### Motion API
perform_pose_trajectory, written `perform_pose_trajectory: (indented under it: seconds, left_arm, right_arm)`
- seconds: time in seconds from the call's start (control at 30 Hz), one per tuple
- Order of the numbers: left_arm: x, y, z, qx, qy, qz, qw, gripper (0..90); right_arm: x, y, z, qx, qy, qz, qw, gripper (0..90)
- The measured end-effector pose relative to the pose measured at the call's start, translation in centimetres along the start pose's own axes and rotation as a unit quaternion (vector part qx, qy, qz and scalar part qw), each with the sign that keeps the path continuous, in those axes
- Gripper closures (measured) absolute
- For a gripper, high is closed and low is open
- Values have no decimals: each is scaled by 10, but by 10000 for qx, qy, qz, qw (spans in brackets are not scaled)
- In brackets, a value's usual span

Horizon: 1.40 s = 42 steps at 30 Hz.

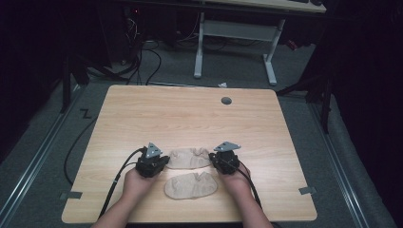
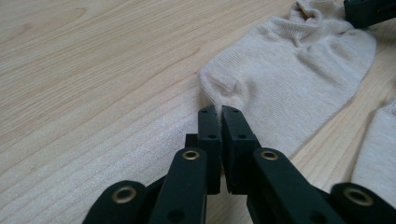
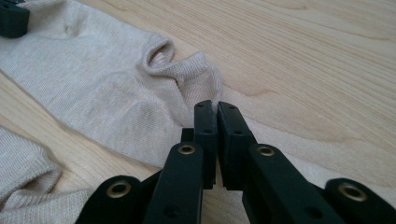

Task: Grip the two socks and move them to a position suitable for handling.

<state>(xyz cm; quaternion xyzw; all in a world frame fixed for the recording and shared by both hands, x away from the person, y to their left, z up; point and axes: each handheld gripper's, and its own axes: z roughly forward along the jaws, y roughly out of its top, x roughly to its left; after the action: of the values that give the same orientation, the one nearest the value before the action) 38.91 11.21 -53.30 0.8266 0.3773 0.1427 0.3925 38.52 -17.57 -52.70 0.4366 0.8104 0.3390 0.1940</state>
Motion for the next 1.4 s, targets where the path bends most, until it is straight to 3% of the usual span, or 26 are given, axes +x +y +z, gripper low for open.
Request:
perform_pose_trajectory:
  seconds: [0.1,0.33,0.5,0.67,0.83,0.93,1.1,1.23,1.4]
  left_arm:
    - [-2,1,-1,-41,56,29,10000,871]
    - [-10,8,-22,-419,-4,47,9991,870]
    - [-18,10,-32,-506,-70,106,9986,871]
    - [-25,10,-43,-513,-179,31,9985,870]
    - [-36,3,-56,-429,-239,157,9987,870]
    - [-43,-4,-64,-456,-337,113,9983,870]
    - [-55,-14,-75,-352,-461,224,9981,870]
    - [-60,-21,-81,-397,-580,147,9974,871]
    - [-65,-23,-84,-358,-545,262,9975,870]
  right_arm:
    - [1,1,-2,-2,-60,-61,10000,873]
    - [6,6,-19,-355,-215,-199,9989,873]
    - [10,6,-34,-577,-261,-322,9975,873]
    - [16,1,-48,-684,-282,-430,9963,872]
    - [21,-7,-64,-767,-196,-486,9957,873]
    - [26,-10,-75,-857,-155,-537,9948,872]
    - [35,-21,-87,-853,-37,-623,9944,871]
    - [41,-32,-92,-780,61,-652,9948,872]
    - [44,-39,-95,-701,89,-682,9952,871]
